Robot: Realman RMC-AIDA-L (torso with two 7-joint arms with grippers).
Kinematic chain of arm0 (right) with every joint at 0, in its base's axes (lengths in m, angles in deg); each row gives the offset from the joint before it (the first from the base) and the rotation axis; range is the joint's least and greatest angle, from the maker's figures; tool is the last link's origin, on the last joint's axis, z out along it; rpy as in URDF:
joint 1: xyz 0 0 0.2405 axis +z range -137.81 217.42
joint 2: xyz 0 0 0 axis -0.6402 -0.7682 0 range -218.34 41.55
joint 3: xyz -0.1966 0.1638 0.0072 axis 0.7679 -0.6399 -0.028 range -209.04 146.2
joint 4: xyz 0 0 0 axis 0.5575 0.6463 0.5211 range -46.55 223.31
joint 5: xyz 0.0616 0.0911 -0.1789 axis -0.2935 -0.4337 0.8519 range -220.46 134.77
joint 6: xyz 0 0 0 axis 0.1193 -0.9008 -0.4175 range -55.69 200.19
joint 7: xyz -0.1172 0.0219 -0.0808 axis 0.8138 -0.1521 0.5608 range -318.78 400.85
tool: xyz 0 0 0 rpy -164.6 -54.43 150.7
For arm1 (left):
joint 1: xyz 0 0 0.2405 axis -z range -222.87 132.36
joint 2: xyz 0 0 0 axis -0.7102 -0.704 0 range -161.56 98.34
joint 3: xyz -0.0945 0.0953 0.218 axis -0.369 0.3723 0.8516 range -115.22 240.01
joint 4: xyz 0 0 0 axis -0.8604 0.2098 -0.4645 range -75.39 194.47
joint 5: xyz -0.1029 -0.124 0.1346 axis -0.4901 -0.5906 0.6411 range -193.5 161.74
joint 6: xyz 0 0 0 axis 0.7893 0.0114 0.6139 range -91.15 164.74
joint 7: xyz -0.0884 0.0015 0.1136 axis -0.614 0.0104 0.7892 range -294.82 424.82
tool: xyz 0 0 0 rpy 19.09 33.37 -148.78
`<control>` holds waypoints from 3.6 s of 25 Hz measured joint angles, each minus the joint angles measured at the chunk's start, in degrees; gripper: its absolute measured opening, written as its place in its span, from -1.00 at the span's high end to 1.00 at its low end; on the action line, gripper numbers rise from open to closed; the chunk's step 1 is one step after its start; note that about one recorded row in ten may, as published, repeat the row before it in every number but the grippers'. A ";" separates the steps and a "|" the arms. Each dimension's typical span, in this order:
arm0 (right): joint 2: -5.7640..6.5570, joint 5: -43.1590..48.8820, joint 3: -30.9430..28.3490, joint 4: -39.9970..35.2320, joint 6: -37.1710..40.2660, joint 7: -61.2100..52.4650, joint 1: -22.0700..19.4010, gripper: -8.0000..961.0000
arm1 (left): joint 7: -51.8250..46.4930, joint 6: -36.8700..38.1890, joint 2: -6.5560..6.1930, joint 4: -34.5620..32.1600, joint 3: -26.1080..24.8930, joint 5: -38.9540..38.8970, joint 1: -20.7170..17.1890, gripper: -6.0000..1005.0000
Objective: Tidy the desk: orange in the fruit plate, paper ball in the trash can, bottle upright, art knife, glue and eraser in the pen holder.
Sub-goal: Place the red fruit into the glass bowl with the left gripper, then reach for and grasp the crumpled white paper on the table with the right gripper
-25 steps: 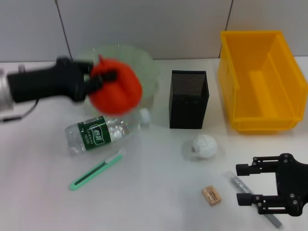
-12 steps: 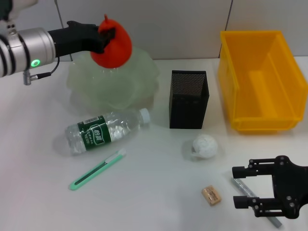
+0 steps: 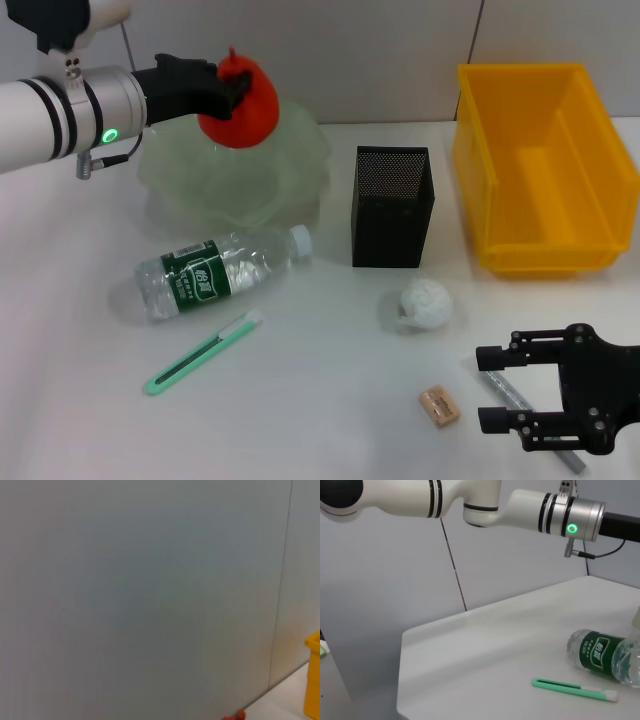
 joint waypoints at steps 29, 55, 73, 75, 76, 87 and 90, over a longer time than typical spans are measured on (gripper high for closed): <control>-0.18 -0.76 -4.64 -11.00 0.79 -13.13 1.25 -0.33 | 2.13 44.30 -2.95 -12.29 0.12 -10.93 -19.63 -0.71; -0.17 34.75 19.25 -18.51 -10.35 -61.89 23.17 -0.35 | 9.71 57.77 -5.54 -6.59 -0.02 -9.85 -26.81 -0.69; -0.58 34.52 28.66 -9.94 -25.12 -64.27 24.08 -0.67 | 10.13 56.49 -5.28 -5.90 0.45 -9.84 -26.80 -0.67; -0.61 34.52 29.24 -8.10 -26.71 -64.28 24.65 -0.67 | 10.33 56.52 -5.24 -5.87 0.48 -9.68 -26.83 -0.67; -0.61 34.52 29.24 -8.10 -26.71 -64.28 24.65 -0.66 | 10.92 56.84 -5.21 -5.60 0.50 -9.11 -26.86 -0.67; -0.68 32.48 32.16 -2.64 -31.96 -64.28 26.65 -0.63 | 14.75 59.31 -5.02 -4.75 1.37 -7.01 -26.91 -0.66; -0.68 32.41 33.44 -0.48 -33.31 -64.27 27.77 -0.62 | 14.76 59.00 -4.93 -4.54 1.34 -6.78 -26.83 -0.66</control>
